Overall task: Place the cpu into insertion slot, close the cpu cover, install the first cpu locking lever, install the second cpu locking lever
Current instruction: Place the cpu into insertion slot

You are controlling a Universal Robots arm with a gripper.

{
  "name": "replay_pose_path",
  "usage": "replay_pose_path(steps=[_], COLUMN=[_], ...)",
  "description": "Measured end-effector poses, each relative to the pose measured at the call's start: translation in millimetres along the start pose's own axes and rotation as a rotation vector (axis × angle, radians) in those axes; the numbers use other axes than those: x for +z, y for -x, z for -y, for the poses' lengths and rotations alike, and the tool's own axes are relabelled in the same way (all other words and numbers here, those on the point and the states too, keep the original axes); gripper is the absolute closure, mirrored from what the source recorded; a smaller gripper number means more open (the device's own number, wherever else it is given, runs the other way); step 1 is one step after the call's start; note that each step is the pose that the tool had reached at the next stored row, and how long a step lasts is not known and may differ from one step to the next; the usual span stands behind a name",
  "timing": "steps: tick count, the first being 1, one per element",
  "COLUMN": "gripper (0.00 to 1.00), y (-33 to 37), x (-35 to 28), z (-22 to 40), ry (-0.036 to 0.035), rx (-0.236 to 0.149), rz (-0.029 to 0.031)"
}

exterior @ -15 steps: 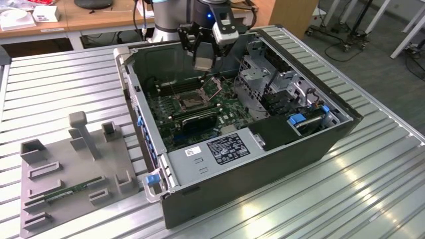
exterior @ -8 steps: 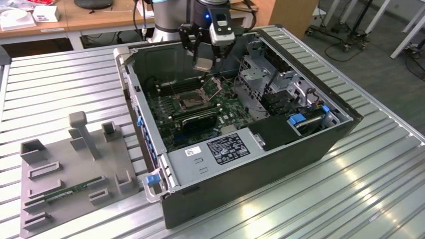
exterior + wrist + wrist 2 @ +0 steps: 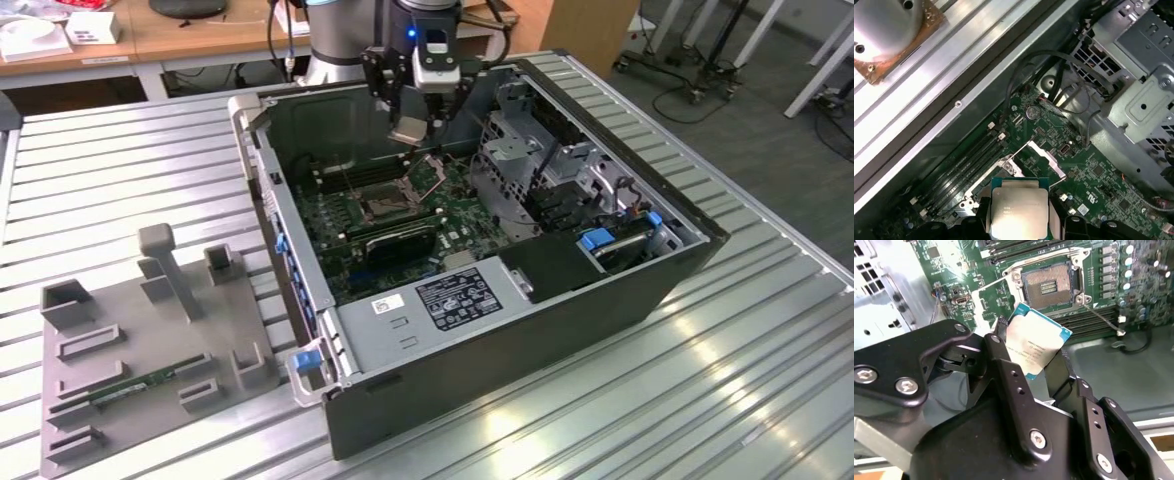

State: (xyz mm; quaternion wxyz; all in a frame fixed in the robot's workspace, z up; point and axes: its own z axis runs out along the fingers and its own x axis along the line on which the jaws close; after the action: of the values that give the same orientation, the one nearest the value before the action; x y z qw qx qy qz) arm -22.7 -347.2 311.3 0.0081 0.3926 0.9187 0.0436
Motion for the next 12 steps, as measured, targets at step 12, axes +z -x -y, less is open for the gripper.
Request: replay_pose_path(steps=[12], gripper=[0.45], y=[0.0], x=[0.0], z=[0.0], ry=[0.0002], rx=[0.013], rz=[0.0012])
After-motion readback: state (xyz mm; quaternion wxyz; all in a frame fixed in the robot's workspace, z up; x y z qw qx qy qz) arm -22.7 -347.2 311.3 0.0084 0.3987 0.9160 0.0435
